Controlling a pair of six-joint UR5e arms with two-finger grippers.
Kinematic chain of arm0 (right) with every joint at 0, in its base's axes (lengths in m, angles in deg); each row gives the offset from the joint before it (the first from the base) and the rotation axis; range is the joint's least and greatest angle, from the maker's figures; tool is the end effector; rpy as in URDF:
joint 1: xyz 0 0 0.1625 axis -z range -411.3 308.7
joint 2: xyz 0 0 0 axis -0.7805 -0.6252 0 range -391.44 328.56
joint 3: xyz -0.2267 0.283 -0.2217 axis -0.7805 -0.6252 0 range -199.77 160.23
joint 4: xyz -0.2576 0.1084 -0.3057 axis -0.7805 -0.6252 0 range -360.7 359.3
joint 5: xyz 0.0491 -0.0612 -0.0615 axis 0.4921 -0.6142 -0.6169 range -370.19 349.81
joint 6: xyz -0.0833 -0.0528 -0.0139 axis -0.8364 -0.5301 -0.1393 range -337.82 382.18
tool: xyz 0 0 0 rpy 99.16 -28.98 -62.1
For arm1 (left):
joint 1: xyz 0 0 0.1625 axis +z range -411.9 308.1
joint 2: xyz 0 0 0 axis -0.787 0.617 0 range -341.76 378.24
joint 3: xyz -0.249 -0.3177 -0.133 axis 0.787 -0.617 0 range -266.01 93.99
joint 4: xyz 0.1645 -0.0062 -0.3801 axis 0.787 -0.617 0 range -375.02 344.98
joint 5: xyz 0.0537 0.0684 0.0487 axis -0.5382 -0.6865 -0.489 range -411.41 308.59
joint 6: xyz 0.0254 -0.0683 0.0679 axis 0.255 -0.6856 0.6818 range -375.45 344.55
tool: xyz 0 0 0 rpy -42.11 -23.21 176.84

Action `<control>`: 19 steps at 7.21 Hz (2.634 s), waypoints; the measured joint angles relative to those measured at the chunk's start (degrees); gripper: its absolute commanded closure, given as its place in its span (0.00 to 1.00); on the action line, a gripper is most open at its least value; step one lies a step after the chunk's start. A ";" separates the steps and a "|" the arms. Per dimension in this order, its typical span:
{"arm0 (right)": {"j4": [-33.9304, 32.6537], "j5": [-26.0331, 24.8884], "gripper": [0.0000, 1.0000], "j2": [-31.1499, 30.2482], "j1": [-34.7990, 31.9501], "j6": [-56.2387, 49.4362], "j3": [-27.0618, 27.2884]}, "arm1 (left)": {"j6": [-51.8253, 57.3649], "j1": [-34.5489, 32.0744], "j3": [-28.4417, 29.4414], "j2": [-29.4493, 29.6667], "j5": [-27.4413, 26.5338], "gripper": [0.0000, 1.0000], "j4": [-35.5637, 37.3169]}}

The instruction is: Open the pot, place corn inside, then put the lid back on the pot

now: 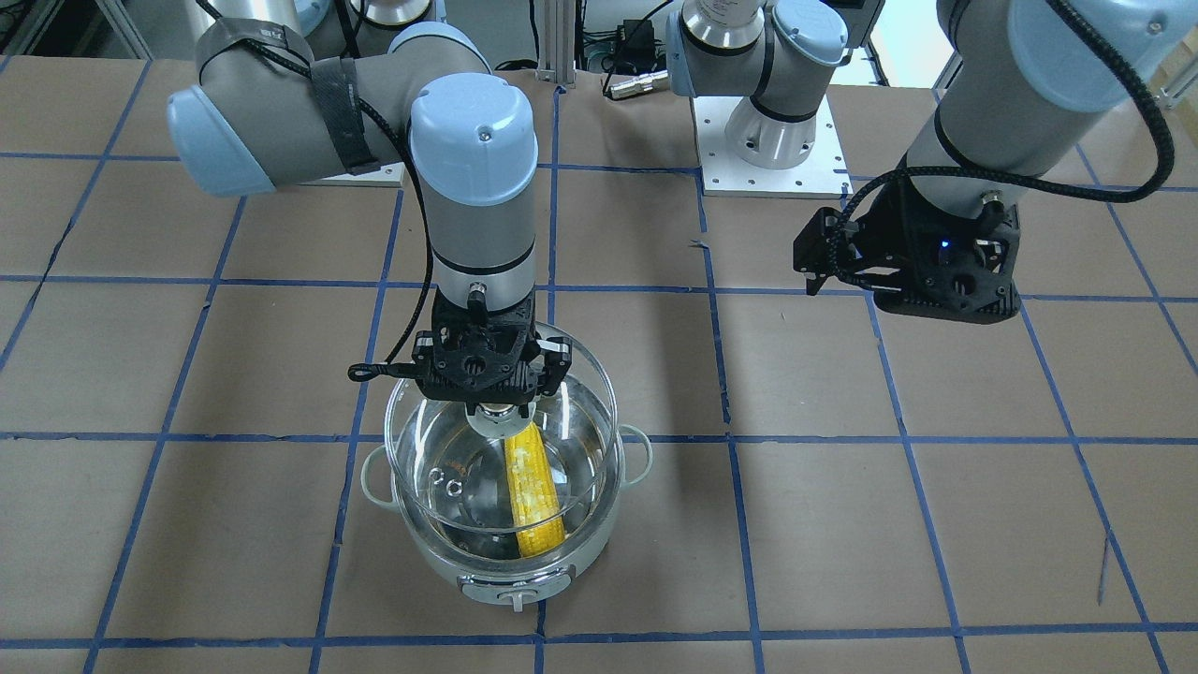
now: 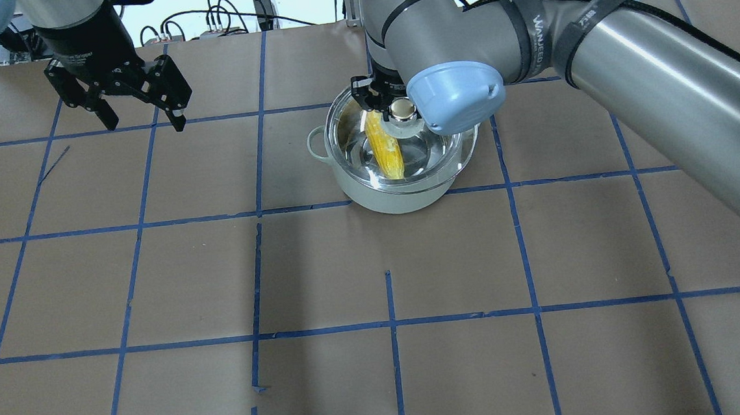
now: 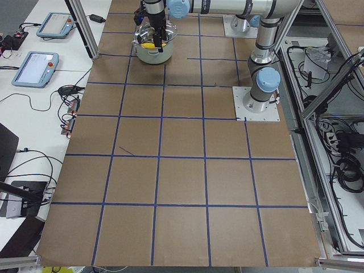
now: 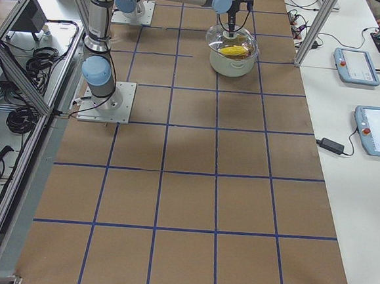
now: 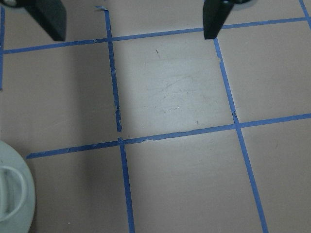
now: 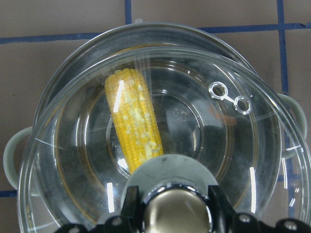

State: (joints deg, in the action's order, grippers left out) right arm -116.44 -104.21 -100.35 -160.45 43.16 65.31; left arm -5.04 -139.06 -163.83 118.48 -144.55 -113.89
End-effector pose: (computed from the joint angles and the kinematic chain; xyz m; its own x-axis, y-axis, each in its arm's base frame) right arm 0.3306 -0.5674 0.3684 -0.9992 0.0386 0.0050 0.0370 0.9830 -0.1799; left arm -0.1003 -0.5601 0.4833 -0.9901 0.1369 -0.0316 0.1318 0.9829 0.1285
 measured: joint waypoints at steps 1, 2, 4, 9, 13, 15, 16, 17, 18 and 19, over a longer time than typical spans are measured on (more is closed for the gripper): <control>-0.53 0.11 0.64 0.47 -0.17 0.15 0.00 | -0.02 -0.02 0.17 0.06 0.11 0.00 0.05; -0.83 0.18 0.64 0.80 -0.26 0.29 0.01 | -0.10 -0.11 0.18 -0.01 0.60 0.00 0.07; -1.04 0.23 0.65 1.29 -0.32 0.37 0.02 | -0.76 -0.58 -0.80 -0.91 1.58 0.00 -0.21; -2.00 0.23 0.64 2.56 -0.39 0.67 -0.57 | -1.72 -0.87 -8.95 -3.17 1.98 0.00 8.94; -1.60 -0.54 0.64 4.54 -1.29 0.65 -4.03 | -1.64 -0.91 -9.41 -3.40 3.58 0.00 9.58; -1.39 -0.56 0.64 4.67 -1.21 0.21 -4.19 | -1.63 -0.91 -9.30 -3.33 3.81 0.00 9.65; -1.35 -0.54 0.64 4.69 -1.06 0.00 -4.21 | -1.63 -0.91 -9.24 -3.29 3.83 0.00 9.66; -1.34 -0.50 0.64 4.72 -0.91 -0.16 -4.21 | -1.63 -0.91 -9.22 -3.25 3.84 0.00 9.66; -1.33 -0.48 0.64 4.74 -0.77 -0.31 -4.22 | -1.63 -0.91 -9.20 -3.23 3.82 0.00 9.66; -1.33 -0.45 0.64 4.75 -0.65 -0.38 -4.25 | -1.63 -0.91 -9.20 -3.22 3.79 0.00 9.66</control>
State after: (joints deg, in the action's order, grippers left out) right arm -117.77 -104.66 -95.61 -161.10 42.78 61.06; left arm -6.66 -139.97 -173.03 115.27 -140.76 -104.23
